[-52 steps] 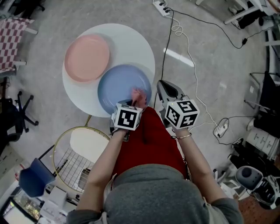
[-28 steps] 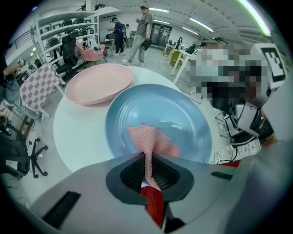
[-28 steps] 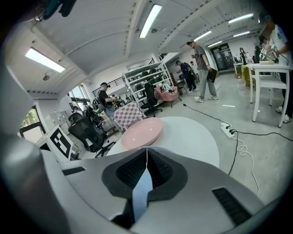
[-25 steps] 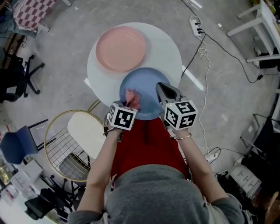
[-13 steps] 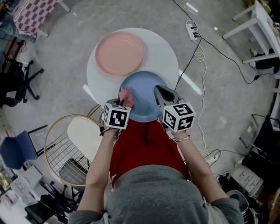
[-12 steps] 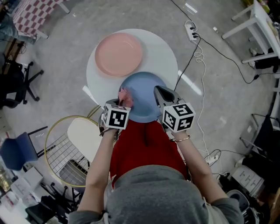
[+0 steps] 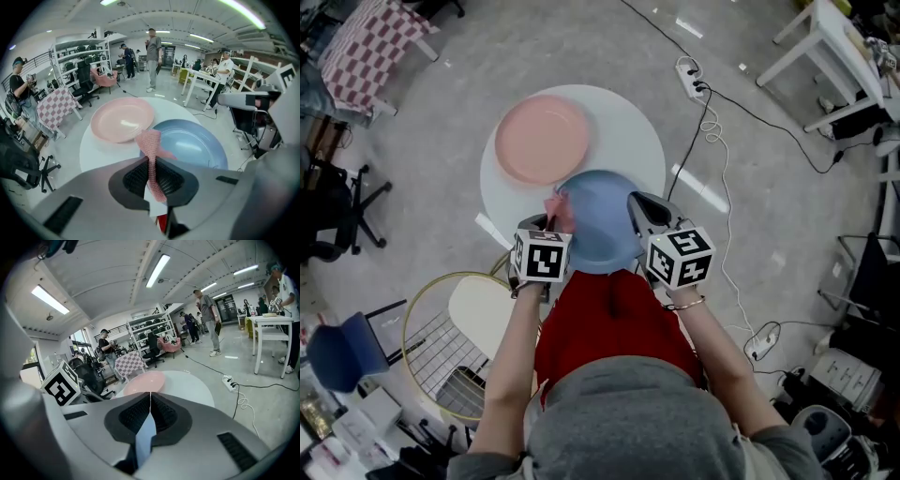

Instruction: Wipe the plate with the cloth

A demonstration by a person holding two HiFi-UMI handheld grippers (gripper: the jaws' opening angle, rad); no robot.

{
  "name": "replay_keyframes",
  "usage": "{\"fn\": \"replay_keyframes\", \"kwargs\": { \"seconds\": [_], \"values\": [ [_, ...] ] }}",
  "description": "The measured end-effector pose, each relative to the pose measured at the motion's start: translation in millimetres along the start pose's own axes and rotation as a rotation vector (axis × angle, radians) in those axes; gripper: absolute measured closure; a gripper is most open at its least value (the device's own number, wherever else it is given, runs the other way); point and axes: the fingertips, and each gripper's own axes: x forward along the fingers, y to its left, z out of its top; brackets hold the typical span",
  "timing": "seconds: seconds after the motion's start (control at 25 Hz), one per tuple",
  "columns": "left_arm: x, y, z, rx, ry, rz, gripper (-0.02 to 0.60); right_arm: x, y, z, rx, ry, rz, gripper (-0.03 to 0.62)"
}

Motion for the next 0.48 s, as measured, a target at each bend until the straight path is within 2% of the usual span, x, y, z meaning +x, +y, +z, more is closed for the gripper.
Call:
{"fn": "replay_keyframes", "kwargs": {
  "seconds": [0.48],
  "values": [
    [-26.5,-5.1,52.2,0.055,-0.150,0.008,0.552,-18.8,3.6,28.7,-0.011,-0.090,-0.031,0.565]
  ]
}}
